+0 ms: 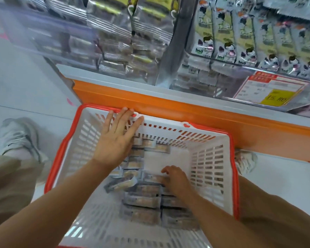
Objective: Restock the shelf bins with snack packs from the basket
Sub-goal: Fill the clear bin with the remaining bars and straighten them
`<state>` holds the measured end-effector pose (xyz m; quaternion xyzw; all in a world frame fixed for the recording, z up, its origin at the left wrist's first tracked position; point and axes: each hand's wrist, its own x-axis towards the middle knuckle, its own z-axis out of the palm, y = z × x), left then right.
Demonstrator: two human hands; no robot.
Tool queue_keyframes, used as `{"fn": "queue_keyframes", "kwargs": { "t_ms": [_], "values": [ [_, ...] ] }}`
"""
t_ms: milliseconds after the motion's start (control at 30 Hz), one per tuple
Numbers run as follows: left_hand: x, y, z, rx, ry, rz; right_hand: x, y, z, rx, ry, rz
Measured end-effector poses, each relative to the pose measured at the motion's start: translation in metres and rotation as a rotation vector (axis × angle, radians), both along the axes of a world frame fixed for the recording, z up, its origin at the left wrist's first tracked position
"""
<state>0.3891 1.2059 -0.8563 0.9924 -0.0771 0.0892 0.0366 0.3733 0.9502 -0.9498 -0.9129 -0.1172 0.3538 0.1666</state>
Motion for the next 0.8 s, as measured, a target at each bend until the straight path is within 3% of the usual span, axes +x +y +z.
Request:
{"fn": "queue_keyframes", "kwargs": {
  "t_ms": [133,300,667,800],
  "values": [
    [0.002,-0.004,-0.005,-0.039,-0.042,0.013,-0.004,-0.002,-0.011,-0.109,0.017,0.08],
    [0.002,-0.006,-0.002,-0.046,-0.011,0.026,0.002,-0.002,-0.009,-0.099,-0.02,0.122],
    [-0.006,-0.019,0.029,-0.036,0.086,0.065,0.012,-0.012,0.062,0.364,-0.162,-0.151],
    [-0.012,-0.03,0.049,-0.166,0.192,-0.1,0.014,-0.008,0.108,0.549,-0.207,-0.289]
  ]
}}
